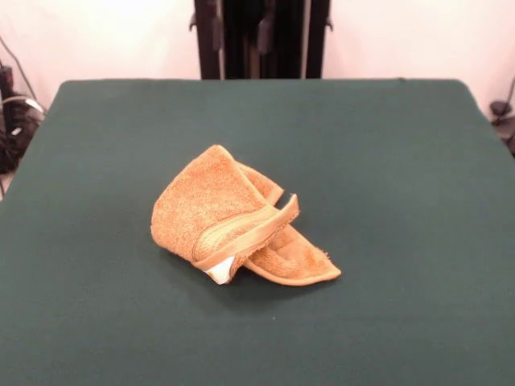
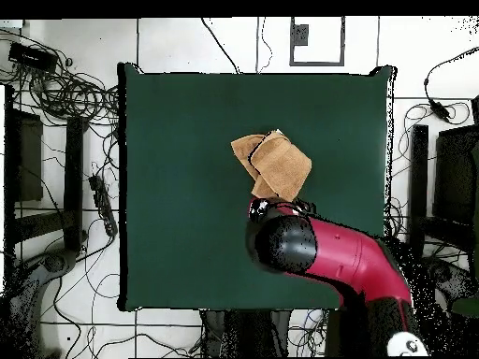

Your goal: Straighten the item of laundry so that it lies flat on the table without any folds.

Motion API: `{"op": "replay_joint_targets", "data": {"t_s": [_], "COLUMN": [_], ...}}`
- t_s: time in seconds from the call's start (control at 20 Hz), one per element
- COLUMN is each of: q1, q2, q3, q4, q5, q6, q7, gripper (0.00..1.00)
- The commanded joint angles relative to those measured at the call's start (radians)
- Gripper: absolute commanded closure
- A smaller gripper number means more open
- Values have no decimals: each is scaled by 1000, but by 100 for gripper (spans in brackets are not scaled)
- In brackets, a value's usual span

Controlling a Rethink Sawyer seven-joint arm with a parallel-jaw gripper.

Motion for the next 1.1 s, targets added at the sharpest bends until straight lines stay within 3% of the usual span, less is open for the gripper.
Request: {"op": "replay_joint_targets", "data": {"t_s": [0.05,0.35,0.9,1.1], "q1": [-14,-52,-221,-243], "q2": [171,237,254,276], "q3": [169,237,498,541], "q4": [-165,-231,-155,-154], "q5": [-84,-138,-79,-101], "q6": [-16,-65,-59,-96], "q7": [-85,-95,-85,-52], "gripper": [0,0,0,0]}}
